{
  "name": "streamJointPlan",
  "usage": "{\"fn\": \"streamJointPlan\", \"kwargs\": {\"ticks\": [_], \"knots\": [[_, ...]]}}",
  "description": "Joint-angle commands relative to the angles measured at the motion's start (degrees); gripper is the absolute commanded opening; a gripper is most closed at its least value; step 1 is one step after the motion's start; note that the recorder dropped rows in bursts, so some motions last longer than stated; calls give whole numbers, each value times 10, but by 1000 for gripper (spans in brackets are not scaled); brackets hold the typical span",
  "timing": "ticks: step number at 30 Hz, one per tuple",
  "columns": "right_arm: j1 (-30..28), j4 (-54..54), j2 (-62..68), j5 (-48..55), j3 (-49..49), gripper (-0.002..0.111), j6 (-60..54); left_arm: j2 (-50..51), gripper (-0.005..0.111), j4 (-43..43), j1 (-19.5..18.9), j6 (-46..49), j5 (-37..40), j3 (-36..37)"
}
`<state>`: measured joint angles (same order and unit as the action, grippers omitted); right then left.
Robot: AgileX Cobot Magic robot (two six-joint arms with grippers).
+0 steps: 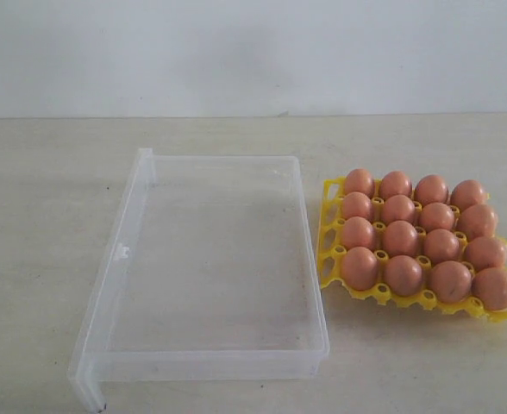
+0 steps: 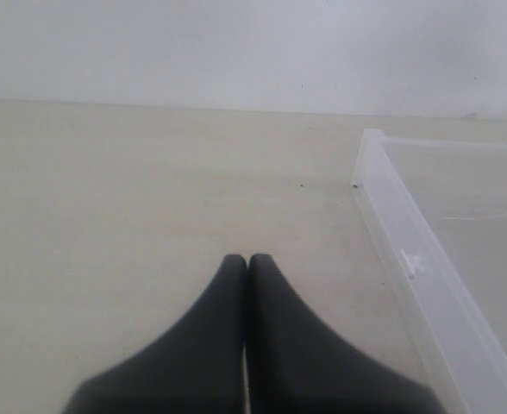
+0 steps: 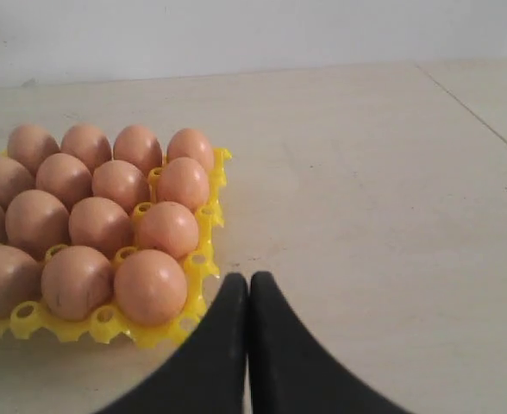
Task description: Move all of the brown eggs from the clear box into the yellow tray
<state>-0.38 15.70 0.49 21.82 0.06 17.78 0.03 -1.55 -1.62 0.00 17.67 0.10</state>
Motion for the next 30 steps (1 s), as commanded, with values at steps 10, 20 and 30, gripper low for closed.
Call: {"fn": "streamJointPlan", "kwargs": {"ticks": [10, 20, 30], "knots": [[4, -170, -5, 14, -1, 0, -88, 0, -4, 0, 2, -4, -5, -1], [3, -279, -5, -10, -1, 0, -269, 0, -4, 0, 2, -4, -6, -1], [3, -267, -5, 12, -1, 0, -223, 0, -4, 0, 2, -4, -6, -1]]}}
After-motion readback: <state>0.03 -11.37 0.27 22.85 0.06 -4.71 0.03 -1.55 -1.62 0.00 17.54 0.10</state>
